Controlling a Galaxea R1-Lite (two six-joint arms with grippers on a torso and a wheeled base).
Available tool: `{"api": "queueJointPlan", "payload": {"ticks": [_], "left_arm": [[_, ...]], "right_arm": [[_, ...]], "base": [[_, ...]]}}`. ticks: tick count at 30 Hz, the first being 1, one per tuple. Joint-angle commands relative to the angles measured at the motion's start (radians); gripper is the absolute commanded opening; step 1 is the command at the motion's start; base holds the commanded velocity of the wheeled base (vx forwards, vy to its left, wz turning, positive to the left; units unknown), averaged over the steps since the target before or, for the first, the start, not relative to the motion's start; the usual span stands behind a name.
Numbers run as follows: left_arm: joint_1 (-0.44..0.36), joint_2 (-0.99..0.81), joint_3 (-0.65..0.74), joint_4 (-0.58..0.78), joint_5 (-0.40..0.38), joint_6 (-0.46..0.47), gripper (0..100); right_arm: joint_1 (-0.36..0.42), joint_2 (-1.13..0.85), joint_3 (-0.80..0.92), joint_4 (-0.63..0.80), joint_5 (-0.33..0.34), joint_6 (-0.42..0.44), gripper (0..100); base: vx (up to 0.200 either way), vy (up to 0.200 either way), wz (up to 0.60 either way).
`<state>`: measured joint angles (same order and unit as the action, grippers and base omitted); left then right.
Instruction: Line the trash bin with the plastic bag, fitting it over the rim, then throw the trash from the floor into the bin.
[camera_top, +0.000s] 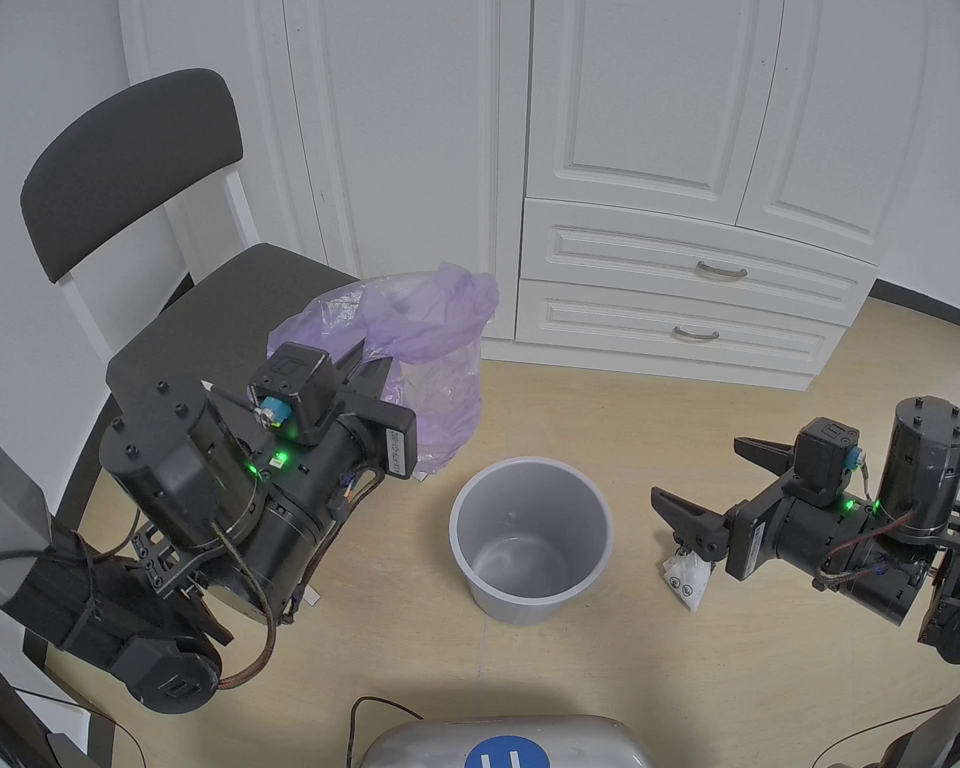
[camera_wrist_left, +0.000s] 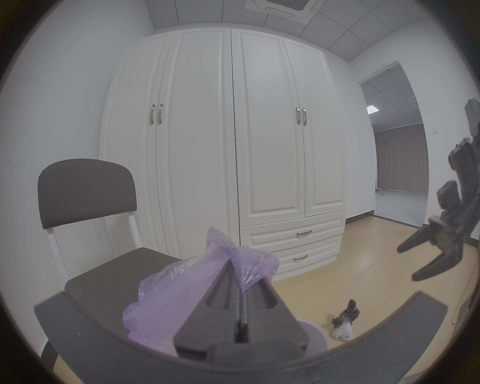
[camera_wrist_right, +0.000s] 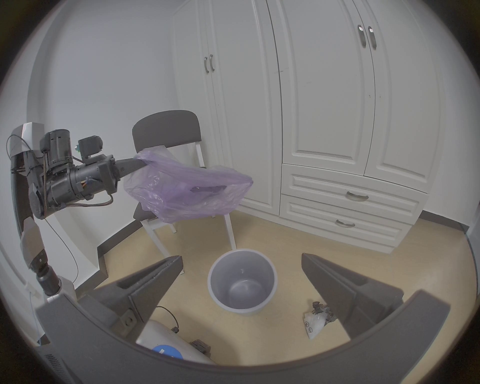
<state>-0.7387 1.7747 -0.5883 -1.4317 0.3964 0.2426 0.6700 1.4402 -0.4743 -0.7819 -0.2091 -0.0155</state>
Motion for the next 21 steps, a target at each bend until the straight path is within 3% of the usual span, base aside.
{"api": "queueJointPlan", "payload": {"ticks": [1,7,12,21], "left_arm": [[-0.004,-0.05,0.013,0.002,-0.005,-0.003,0],[-0.028,-0.113,0.059,-0.006,-0.062,-0.003,0],[-0.067,-0.15,0.064,-0.006,-0.062,-0.016,0],[-0.122,-0.205,0.1,-0.006,-0.065,-0.016,0]], "right_arm": [[0.0,0.077,-0.007,-0.034,0.001,0.02,100],[0.005,0.249,-0.006,-0.192,-0.001,0.039,100],[0.0,0.358,-0.003,-0.329,-0.004,0.066,100],[-0.029,0.416,-0.01,-0.393,-0.007,0.069,100]], "base": [[0.0,0.0,0.0],[0.0,0.0,0.0],[0.0,0.0,0.0],[0.0,0.0,0.0]]}}
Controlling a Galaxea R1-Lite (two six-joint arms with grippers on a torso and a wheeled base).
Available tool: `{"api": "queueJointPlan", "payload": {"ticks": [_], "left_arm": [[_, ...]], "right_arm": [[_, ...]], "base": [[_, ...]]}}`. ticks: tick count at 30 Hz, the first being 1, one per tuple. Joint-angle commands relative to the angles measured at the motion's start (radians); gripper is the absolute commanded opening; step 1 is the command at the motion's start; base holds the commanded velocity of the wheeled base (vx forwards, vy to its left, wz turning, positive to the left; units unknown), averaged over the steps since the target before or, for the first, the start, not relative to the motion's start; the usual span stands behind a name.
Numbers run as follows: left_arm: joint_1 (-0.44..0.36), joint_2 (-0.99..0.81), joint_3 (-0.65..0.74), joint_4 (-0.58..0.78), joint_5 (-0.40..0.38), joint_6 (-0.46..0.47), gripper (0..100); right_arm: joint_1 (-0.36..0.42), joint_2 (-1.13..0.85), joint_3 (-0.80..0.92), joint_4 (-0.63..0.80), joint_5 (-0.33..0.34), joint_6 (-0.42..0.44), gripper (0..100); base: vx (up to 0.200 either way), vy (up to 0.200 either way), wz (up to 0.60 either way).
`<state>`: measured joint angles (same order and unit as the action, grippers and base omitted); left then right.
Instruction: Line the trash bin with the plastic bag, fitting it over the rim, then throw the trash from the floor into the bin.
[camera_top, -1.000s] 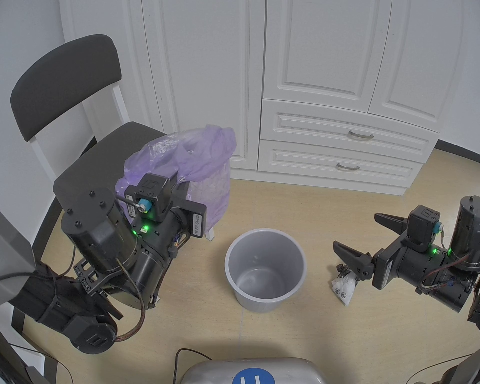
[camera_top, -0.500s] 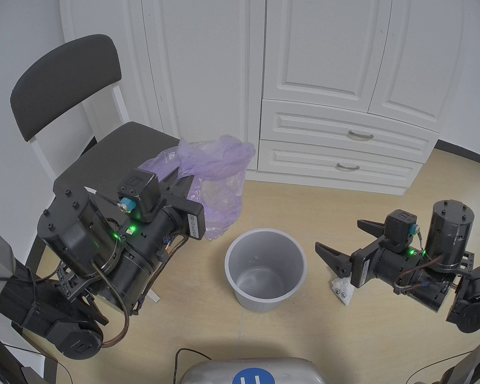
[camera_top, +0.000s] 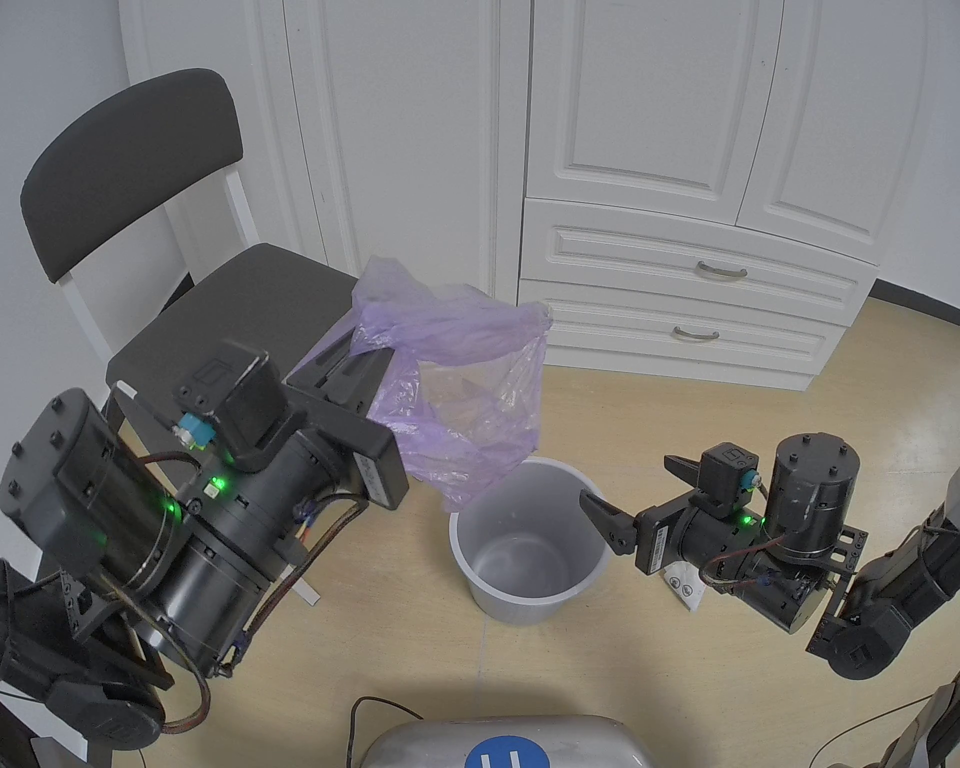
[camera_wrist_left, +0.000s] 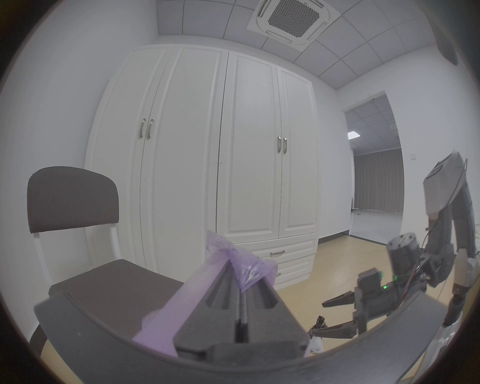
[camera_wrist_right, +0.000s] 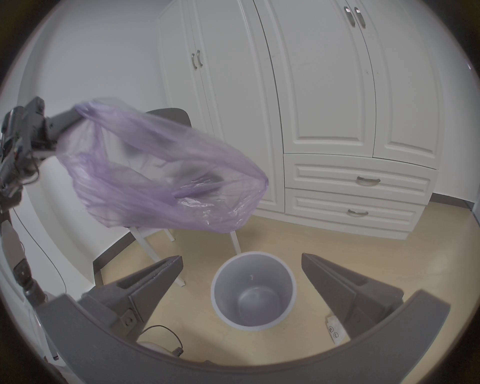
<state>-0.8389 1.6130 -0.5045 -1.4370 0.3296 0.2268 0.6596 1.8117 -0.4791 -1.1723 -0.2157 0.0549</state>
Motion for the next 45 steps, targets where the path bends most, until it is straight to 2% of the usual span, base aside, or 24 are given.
{"api": "queueJointPlan", "payload": {"ticks": [1,3,7,10,17,21,27,28,29,30,36,38,45], "left_arm": [[-0.025,-0.051,0.02,0.0,0.0,0.0,0],[-0.028,-0.061,0.027,0.0,-0.011,0.0,0],[-0.028,-0.081,0.066,0.0,-0.09,0.0,0],[-0.029,-0.085,0.076,0.0,-0.119,0.0,0],[-0.029,-0.077,0.076,0.0,-0.121,-0.003,0],[-0.029,-0.074,0.066,-0.002,-0.119,-0.004,0],[-0.029,-0.085,0.049,-0.033,-0.119,-0.024,0],[-0.029,-0.084,0.049,-0.051,-0.121,-0.024,0],[-0.029,-0.084,0.049,-0.052,-0.121,-0.024,0],[-0.029,-0.084,0.052,-0.063,-0.121,-0.024,0],[-0.046,-0.087,0.052,-0.089,-0.121,-0.024,0],[-0.046,-0.105,0.057,-0.094,-0.121,-0.024,0],[-0.046,-0.154,0.057,-0.092,-0.124,-0.026,0]], "right_arm": [[-0.021,0.043,-0.01,-0.003,-0.001,-0.001,100],[-0.025,0.043,-0.018,-0.004,-0.001,-0.001,100],[-0.061,0.035,-0.029,-0.03,0.001,-0.003,100],[-0.081,0.038,-0.032,-0.044,0.006,-0.003,100],[-0.081,0.051,-0.019,-0.03,0.013,-0.004,100],[-0.054,0.087,0.019,-0.029,0.016,-0.017,100],[-0.038,0.109,0.031,-0.029,0.052,-0.018,100],[-0.04,0.1,0.043,-0.027,0.093,-0.015,100],[-0.04,0.1,0.043,-0.027,0.096,-0.013,100],[-0.041,0.095,0.048,-0.027,0.139,-0.007,100],[-0.043,0.09,0.054,-0.02,0.236,0.075,100],[-0.032,0.075,0.076,-0.006,0.277,0.083,100],[0.118,0.043,0.163,-0.001,0.276,0.06,100]], "base": [[0.0,0.0,0.0],[0.0,0.0,0.0],[0.0,0.0,0.0],[0.0,0.0,0.0],[0.0,0.0,0.0],[0.0,0.0,0.0],[0.0,0.0,0.0],[0.0,0.0,0.0],[0.0,0.0,0.0],[0.0,0.0,0.0],[0.0,0.0,0.0],[0.0,0.0,0.0],[0.0,0.0,0.0]]}}
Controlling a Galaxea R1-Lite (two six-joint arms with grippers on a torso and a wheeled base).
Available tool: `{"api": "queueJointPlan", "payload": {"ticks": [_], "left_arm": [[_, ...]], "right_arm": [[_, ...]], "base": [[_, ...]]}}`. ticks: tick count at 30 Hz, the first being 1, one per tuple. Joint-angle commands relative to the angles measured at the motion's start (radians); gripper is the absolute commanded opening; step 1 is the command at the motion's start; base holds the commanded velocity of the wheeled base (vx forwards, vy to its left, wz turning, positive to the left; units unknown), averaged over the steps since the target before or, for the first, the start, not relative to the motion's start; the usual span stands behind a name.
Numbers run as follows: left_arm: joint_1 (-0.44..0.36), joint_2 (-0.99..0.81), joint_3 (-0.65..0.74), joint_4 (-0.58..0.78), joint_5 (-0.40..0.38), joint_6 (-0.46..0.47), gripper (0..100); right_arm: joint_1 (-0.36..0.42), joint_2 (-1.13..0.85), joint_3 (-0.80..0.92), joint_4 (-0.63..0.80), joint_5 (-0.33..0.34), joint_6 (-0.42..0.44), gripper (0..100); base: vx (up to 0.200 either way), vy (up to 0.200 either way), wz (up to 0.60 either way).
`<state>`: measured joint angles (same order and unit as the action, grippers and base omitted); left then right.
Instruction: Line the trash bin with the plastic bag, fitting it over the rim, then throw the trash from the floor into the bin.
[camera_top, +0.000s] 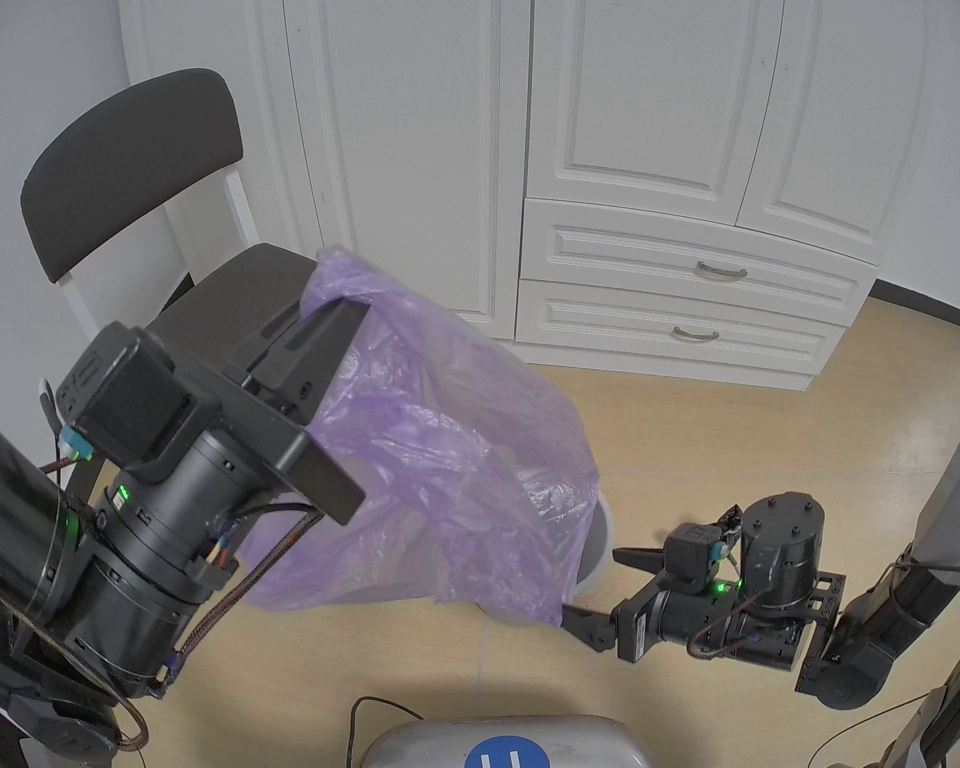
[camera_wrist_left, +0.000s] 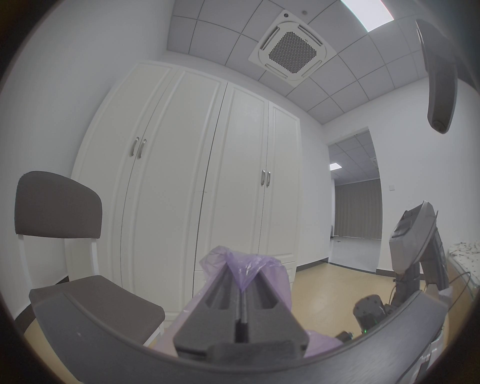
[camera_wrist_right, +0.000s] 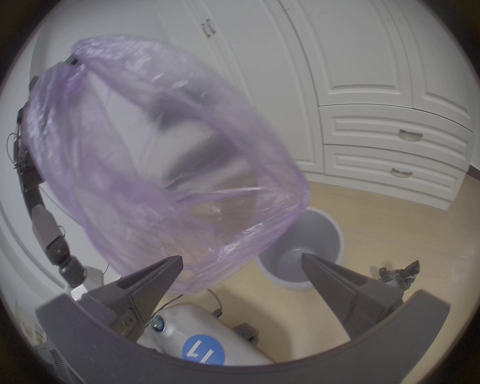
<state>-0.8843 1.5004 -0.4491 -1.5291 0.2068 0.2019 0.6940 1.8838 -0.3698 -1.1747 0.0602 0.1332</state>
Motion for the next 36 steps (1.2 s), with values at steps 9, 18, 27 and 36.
{"api": "queueJointPlan", "payload": {"ticks": [9,18,27,36], "left_arm": [[-0.002,-0.103,0.023,0.006,-0.035,-0.001,0],[-0.036,-0.135,0.04,0.006,-0.061,-0.001,0],[-0.056,-0.157,0.04,0.006,-0.061,0.001,0],[-0.059,-0.172,0.04,0.004,-0.061,0.002,0]], "right_arm": [[-0.019,-0.103,0.009,0.0,-0.01,-0.044,100],[-0.094,-0.12,-0.035,0.003,-0.003,-0.021,100],[-0.076,-0.061,-0.219,0.182,-0.054,0.164,100],[-0.068,-0.058,-0.506,0.566,-0.142,0.491,100]], "base": [[0.0,0.0,0.0],[0.0,0.0,0.0],[0.0,0.0,0.0],[0.0,0.0,0.0]]}}
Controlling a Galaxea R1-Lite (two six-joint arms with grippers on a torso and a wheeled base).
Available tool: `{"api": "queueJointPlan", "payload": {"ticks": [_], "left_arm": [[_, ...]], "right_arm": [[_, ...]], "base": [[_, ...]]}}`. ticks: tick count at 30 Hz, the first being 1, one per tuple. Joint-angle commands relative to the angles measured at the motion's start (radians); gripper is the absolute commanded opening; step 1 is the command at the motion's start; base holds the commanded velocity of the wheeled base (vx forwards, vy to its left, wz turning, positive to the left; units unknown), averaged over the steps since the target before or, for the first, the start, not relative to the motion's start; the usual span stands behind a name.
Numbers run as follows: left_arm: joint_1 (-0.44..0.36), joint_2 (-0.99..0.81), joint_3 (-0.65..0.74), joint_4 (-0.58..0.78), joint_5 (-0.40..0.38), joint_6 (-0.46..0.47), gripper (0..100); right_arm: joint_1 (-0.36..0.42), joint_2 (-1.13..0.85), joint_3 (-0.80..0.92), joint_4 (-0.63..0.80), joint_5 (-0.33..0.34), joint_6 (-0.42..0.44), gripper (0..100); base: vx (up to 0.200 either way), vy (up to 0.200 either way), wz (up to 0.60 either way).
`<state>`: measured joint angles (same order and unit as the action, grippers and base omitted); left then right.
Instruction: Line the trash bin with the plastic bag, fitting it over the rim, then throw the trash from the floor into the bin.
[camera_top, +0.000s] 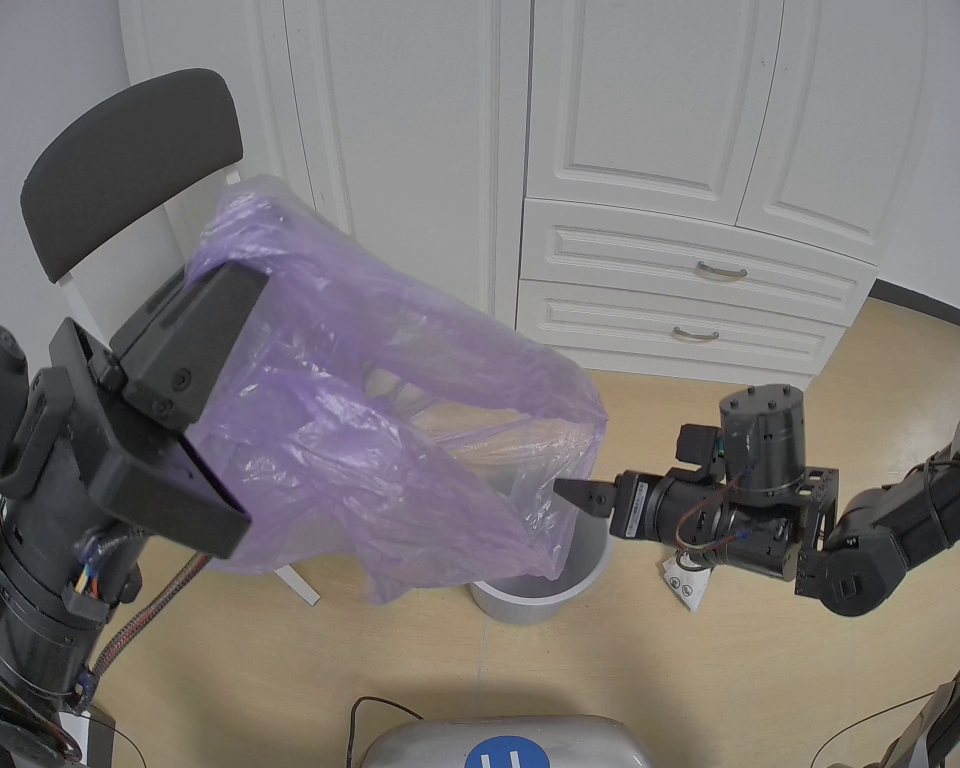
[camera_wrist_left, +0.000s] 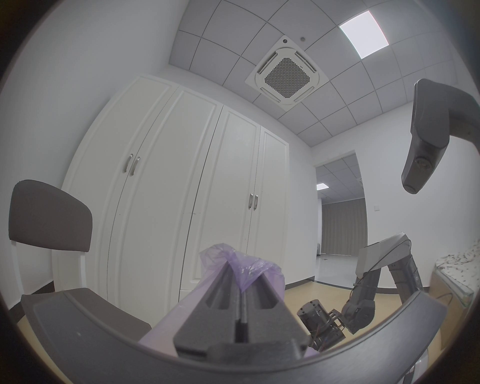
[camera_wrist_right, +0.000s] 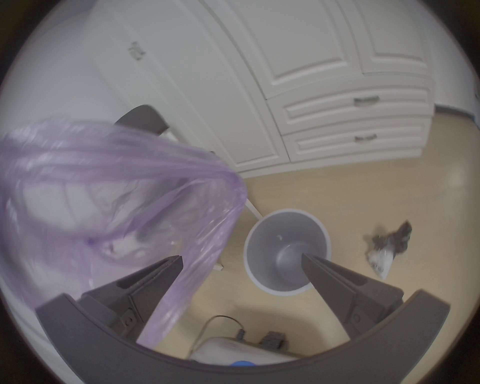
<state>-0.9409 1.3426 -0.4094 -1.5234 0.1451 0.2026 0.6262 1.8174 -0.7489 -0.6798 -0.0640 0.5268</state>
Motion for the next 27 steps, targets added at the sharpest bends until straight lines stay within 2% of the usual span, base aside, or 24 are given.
{"api": "queueJointPlan", "payload": {"ticks": [1,4,5,9,12,14,15,16,18,20,27], "left_arm": [[-0.003,-0.014,-0.002,-0.001,0.001,0.001,0],[-0.003,-0.016,-0.002,-0.001,0.001,0.001,0],[-0.003,-0.016,-0.002,-0.001,0.001,0.001,0],[-0.004,-0.022,-0.003,-0.001,0.001,0.001,0],[-0.004,-0.025,-0.003,-0.003,0.001,0.001,0],[-0.004,-0.028,-0.005,-0.003,0.001,0.001,0],[-0.006,-0.033,-0.005,-0.001,0.001,0.001,0],[-0.006,-0.033,-0.005,-0.001,0.001,0.001,0],[-0.027,-0.036,-0.006,-0.001,0.001,0.001,0],[-0.033,-0.037,-0.005,-0.001,0.001,0.001,0],[-0.047,-0.042,-0.003,-0.001,0.001,0.003,0]], "right_arm": [[-0.003,0.014,-0.125,0.065,0.009,0.104,100],[-0.014,0.025,-0.102,0.026,0.067,0.107,100],[-0.014,0.025,-0.102,0.026,0.067,0.107,100],[-0.036,0.077,0.0,-0.162,0.171,0.117,100],[-0.051,0.132,0.06,-0.348,0.222,0.116,100],[-0.056,0.148,0.074,-0.394,0.227,0.116,100],[-0.06,0.212,0.1,-0.503,0.225,0.108,100],[-0.06,0.212,0.1,-0.503,0.225,0.108,100],[-0.063,0.28,0.111,-0.61,0.227,0.108,100],[-0.063,0.29,0.114,-0.629,0.228,0.11,100],[-0.034,0.37,0.2,-0.889,0.276,0.122,100]], "base": [[0.0,0.0,0.0],[0.0,0.0,0.0],[0.0,0.0,0.0],[0.0,0.0,0.0],[0.0,0.0,0.0],[0.0,0.0,0.0],[0.0,0.0,0.0],[0.0,0.0,0.0],[0.0,0.0,0.0],[0.0,0.0,0.0],[0.0,0.0,0.0]]}}
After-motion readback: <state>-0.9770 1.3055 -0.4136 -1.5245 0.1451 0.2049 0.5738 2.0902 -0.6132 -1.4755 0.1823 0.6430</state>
